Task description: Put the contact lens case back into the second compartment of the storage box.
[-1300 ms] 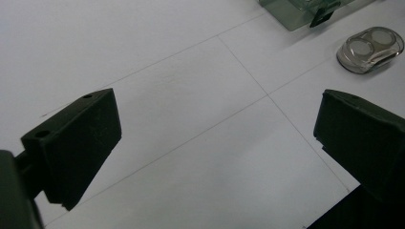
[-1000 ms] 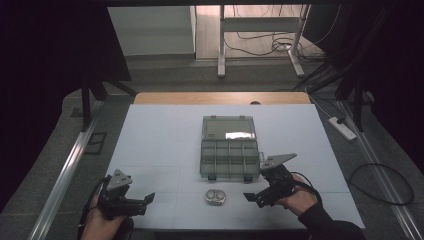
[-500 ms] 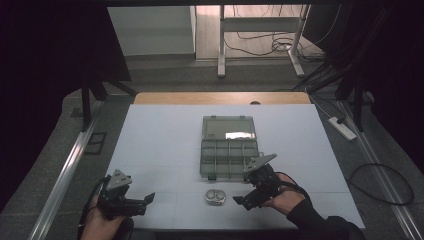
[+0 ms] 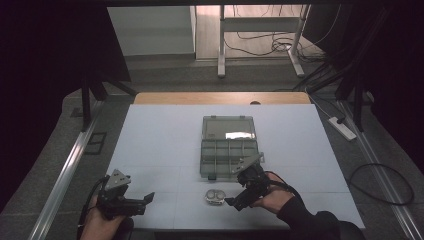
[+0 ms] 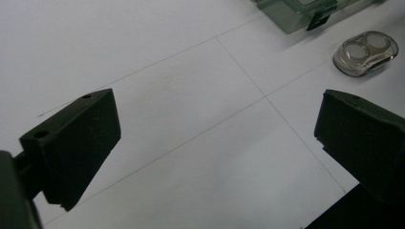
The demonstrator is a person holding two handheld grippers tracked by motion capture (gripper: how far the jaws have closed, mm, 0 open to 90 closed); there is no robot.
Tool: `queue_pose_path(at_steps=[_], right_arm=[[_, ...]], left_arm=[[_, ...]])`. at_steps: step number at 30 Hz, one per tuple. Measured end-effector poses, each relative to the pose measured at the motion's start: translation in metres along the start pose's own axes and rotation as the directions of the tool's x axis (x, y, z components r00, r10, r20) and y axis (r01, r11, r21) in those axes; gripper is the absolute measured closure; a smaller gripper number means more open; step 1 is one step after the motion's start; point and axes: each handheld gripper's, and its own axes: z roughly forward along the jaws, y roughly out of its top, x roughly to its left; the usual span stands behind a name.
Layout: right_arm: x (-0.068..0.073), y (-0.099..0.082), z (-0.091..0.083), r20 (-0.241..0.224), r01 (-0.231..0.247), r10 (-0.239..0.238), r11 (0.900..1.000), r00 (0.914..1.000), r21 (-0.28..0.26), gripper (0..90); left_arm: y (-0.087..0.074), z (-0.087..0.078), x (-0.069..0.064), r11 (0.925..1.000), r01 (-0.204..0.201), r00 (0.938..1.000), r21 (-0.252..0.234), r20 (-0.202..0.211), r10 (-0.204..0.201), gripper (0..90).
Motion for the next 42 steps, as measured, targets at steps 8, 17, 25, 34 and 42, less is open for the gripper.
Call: queue_pose_path(at_steps=[8, 17, 25, 34, 42], right_arm=[[0.004, 0.007, 0.012, -0.019, 0.019, -0.019, 0.9996, 0.9996, 0.019, 0.0], [0.008, 0.013, 0.025, -0.024, 0.038, -0.037, 0.9982, 0.999, 0.047, 0.0], [0.013, 0.017, 0.038, -0.05, 0.089, -0.085, 0.993, 0.9951, 0.077, 0.0], [0.021, 0.021, 0.057, -0.063, 0.147, -0.14, 0.9801, 0.9882, 0.134, 0.0], [0.02, 0.021, 0.076, -0.043, 0.185, -0.18, 0.9663, 0.9827, 0.179, 0.0]], left_arm=[[0.0, 0.0, 0.0, 1.0, -0.001, 1.0, 0.002, -0.001, 0.001, 1.7], [0.0, 0.0, 0.0, 1.0, 0.001, 1.0, 0.003, 0.0, -0.001, 1.7], [0.0, 0.001, 0.0, 1.0, 0.001, 1.0, 0.003, 0.003, -0.001, 1.8], [0.0, 0.001, 0.0, 1.0, 0.0, 1.0, 0.005, 0.006, 0.0, 1.8], [0.0, 0.001, 0.001, 1.0, 0.001, 0.9999, 0.005, 0.01, -0.001, 1.8]])
